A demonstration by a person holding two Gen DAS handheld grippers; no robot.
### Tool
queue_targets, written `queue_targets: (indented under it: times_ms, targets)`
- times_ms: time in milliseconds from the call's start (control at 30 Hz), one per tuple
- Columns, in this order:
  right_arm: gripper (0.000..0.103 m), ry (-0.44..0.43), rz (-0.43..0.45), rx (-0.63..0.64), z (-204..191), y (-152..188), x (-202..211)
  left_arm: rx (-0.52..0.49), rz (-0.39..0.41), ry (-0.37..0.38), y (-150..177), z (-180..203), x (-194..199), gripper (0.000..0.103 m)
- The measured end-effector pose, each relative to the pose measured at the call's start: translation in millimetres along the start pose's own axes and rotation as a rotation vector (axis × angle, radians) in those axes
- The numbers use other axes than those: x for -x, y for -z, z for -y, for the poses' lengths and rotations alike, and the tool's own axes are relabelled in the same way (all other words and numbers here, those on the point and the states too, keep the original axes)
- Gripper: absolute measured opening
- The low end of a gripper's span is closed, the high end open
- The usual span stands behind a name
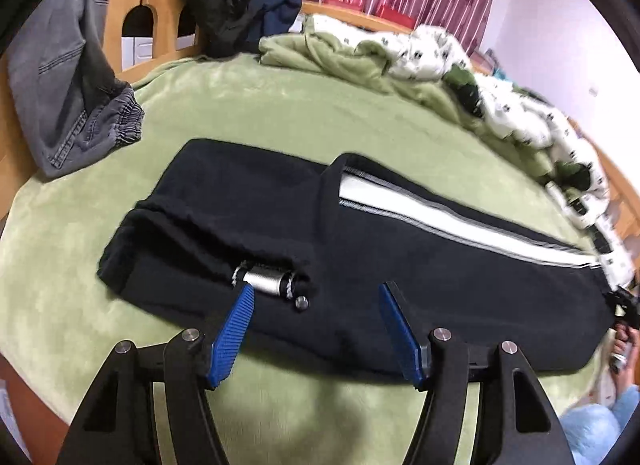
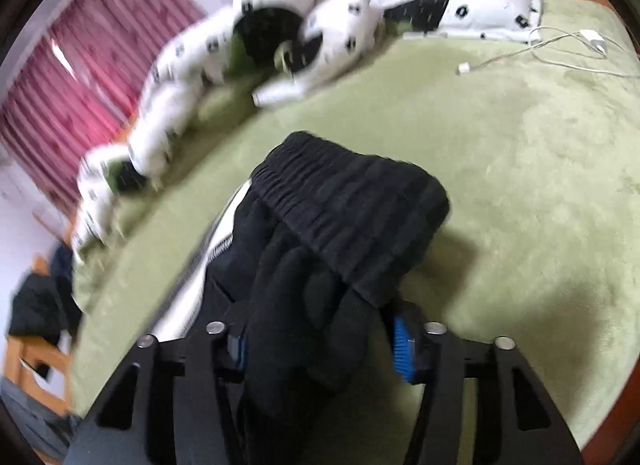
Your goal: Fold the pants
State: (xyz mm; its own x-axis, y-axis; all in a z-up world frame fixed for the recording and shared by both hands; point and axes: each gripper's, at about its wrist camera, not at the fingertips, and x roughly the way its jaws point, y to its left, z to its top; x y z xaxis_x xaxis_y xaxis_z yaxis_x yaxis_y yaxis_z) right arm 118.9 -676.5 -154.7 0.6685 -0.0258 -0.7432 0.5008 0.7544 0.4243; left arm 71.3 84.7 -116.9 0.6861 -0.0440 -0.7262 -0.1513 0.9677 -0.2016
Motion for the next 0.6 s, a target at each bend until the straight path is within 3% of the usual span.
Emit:
queue_targets:
  times_ms: [33, 67, 100, 167, 367, 433, 500, 533, 600]
  targets:
    - [0.056, 0.010, -0.009, 0.007, 6, 4, 2, -0.007, -0.016, -0.018, -1, 1, -9, 0.062]
    - [0.057, 0.017, -0.004, 0.004, 13, 10, 8, -0.012, -0.032, -0.048, -2, 0, -20, 0.049]
    - [0.058, 0.016, 0.005, -0.006, 20, 16, 17, -0.018, -0.034, -0.091, -5, -2, -26, 0.021]
    - [0.058, 0.017, -0.001, -0.025, 28, 26, 31, -0.020, -0.014, -0.103, -17, -11, -31, 0.013]
    - [0.058, 0.090, -0.004, 0.004, 14, 56, 64, 0.093, 0.157, -0.115, -82, -61, -38, 0.013]
    - [0.058, 0.088, -0.010, 0.021, -5, 63, 69, 0.131, 0.155, -0.108, -102, -80, -51, 0.020]
    - [0.058, 0.078, -0.010, 0.046, -25, 69, 73, 0.188, 0.141, -0.106, -117, -98, -58, 0.065]
    - [0.058, 0.075, -0.008, 0.061, -37, 71, 74, 0.224, 0.139, -0.106, -120, -107, -57, 0.073]
    - [0.058, 0.077, 0.007, 0.093, -62, 78, 77, 0.252, 0.143, -0.049, -117, -116, -50, 0.076]
